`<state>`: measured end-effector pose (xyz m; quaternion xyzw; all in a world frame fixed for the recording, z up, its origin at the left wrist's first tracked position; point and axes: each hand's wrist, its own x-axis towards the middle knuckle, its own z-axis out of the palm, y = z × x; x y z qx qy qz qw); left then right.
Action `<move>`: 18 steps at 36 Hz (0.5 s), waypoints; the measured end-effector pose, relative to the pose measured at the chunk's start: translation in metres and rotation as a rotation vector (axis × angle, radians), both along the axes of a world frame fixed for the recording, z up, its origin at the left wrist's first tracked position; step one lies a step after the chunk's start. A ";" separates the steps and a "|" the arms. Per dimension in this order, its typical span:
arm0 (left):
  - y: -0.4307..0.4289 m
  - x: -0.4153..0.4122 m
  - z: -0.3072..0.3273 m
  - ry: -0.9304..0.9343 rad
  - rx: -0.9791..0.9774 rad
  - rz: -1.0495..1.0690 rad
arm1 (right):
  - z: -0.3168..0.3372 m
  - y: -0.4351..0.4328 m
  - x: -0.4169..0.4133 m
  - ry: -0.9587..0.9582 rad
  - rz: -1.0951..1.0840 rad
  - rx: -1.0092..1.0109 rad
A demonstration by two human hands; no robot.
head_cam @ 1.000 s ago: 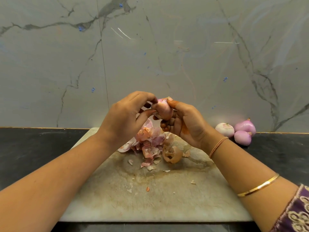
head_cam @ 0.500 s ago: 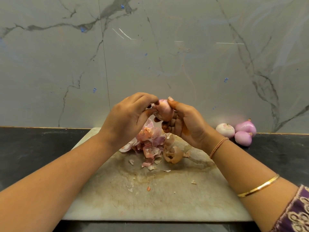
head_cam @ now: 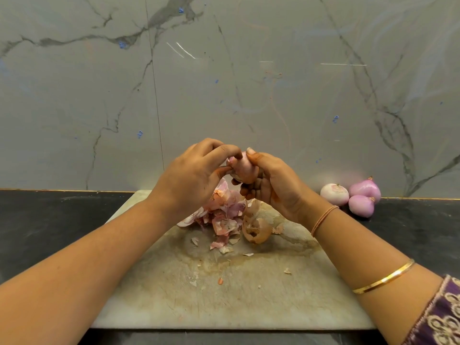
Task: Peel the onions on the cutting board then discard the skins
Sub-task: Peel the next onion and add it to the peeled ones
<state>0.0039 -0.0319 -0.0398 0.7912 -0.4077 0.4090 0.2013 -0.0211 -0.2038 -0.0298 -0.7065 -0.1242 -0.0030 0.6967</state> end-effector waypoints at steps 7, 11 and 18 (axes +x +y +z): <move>0.001 0.002 0.000 -0.054 -0.031 -0.025 | 0.001 0.000 0.000 0.030 0.017 0.055; 0.000 0.001 -0.001 0.085 -0.088 -0.091 | 0.001 0.001 -0.002 0.012 0.007 0.053; 0.001 0.003 -0.003 0.128 -0.096 -0.144 | 0.003 0.002 -0.003 -0.009 -0.014 0.032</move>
